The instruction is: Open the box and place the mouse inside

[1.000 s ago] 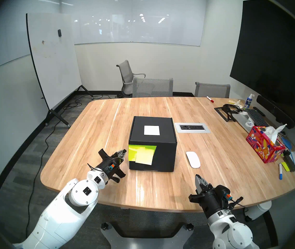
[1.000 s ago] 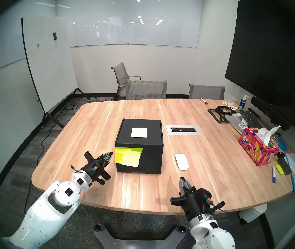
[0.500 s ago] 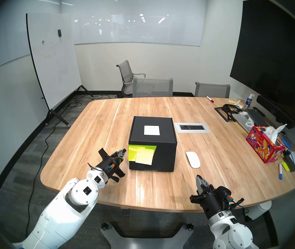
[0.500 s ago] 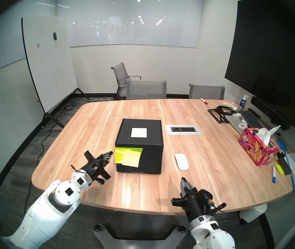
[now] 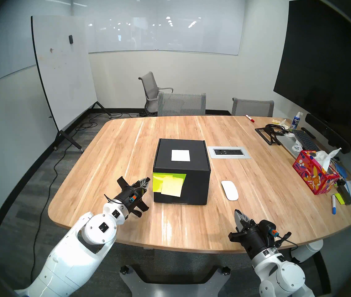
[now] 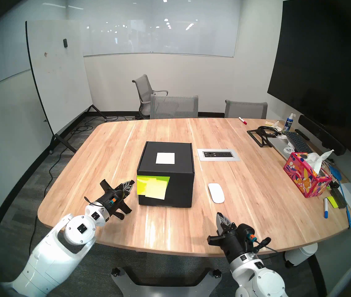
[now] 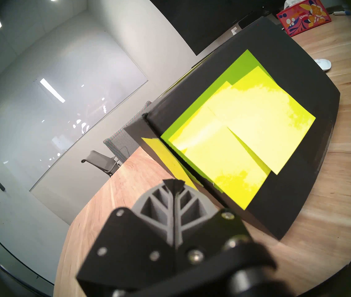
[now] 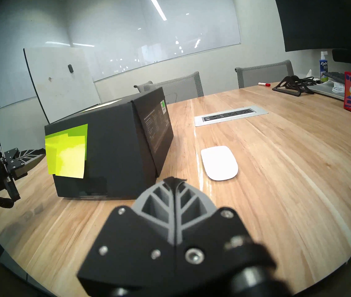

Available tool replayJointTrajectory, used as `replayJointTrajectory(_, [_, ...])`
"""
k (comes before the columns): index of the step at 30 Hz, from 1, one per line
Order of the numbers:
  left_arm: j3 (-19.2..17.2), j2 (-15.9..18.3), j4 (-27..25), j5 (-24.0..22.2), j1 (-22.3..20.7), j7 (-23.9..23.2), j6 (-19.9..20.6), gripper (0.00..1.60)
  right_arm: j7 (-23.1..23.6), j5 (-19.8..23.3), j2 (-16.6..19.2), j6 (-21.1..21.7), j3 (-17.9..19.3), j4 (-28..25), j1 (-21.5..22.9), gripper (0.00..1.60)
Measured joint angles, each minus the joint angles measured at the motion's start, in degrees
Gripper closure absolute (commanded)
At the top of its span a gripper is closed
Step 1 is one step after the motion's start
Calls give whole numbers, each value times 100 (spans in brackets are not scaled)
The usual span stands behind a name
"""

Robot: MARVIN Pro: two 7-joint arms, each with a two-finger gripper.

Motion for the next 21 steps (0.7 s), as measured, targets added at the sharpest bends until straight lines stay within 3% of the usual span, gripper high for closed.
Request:
replayJointTrajectory(9, [0, 0, 2, -15, -2, 0, -1, 160, 312, 281, 247, 416, 302, 200, 385, 160])
replayJointTrajectory(21, [1, 0, 6, -28, -5, 1, -2, 160, 827, 558, 623, 751, 266, 978, 1229, 160])
